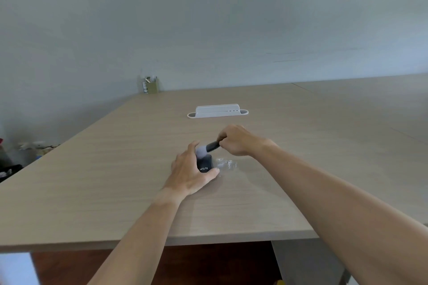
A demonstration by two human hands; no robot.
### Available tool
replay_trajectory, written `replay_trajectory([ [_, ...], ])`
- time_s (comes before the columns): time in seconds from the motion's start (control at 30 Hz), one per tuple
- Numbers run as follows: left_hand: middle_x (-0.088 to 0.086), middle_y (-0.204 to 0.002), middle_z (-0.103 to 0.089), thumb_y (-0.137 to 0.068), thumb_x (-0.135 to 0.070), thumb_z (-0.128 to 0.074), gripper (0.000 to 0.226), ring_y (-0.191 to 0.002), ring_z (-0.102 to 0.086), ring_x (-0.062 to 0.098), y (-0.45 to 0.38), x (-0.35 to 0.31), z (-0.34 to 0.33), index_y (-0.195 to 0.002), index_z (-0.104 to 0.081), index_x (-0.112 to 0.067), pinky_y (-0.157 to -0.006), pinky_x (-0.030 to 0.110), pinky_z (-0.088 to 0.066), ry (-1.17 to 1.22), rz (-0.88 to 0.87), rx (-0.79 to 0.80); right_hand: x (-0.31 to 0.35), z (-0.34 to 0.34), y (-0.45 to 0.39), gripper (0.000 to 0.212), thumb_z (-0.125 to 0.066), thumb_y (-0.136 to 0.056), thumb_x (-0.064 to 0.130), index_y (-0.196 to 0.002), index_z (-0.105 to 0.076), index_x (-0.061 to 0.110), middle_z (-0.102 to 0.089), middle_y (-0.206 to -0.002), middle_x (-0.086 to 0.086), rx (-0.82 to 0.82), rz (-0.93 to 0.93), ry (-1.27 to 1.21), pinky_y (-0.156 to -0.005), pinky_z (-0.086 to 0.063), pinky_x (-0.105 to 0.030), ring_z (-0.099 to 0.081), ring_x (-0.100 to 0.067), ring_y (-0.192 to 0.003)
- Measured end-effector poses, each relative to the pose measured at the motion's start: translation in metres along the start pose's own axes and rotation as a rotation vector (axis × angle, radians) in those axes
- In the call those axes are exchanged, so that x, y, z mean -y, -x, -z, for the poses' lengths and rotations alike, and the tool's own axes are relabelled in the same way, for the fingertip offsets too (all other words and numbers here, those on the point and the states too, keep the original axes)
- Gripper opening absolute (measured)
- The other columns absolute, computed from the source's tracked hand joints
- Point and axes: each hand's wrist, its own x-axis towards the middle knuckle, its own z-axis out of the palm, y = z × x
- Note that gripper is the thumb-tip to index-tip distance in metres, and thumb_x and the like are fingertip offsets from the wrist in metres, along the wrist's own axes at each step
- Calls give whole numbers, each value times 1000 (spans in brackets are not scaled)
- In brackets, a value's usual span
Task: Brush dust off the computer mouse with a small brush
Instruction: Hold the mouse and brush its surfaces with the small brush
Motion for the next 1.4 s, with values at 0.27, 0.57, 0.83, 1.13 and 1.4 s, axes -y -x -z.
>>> replay_trajectory([
  [0.27,-8,-114,-51,-64,-41,-71,93,-117,-47,22,1,2,0,-145,-28,-27,-97,28,-24,32,11,34,-15,5,2,30,-46,-83,5,-100,-71,9,-62,-104,-12,-71,-69,99,-79,-42,-34,-59,-36,-101],
  [0.57,-11,-116,-52,-57,-51,-65,99,-118,-45,23,0,3,-1,-145,-26,-29,-101,35,-25,-45,4,60,-16,-11,0,31,-44,-79,3,-86,-71,17,-67,-101,-7,-49,14,141,-73,-42,-34,-61,-35,-95],
  [0.83,-12,-118,-49,-63,-50,-65,91,-121,-39,21,-2,5,-2,-143,-26,-34,-102,31,-21,-35,22,93,-21,-2,-1,37,-48,-79,-1,-94,-79,13,-67,-89,-4,-30,31,-126,-76,-42,-29,-57,-23,-89],
  [1.13,-10,-117,-49,-68,-42,-69,90,-121,-39,22,-2,4,-3,-145,-25,-30,-102,31,-21,-42,32,83,-24,-4,-3,29,-48,-74,-3,-85,-75,0,-71,-91,-19,-116,34,-144,-72,-49,-36,-61,-32,-87],
  [1.4,-9,-119,-50,-61,-44,-63,93,-120,-37,21,-2,6,-4,-144,-24,-32,-100,29,-21,-26,51,107,-17,-4,5,27,-44,-72,-1,-54,-47,19,-54,-81,-5,-138,-35,25,-60,-33,-30,-49,-33,-79],
])
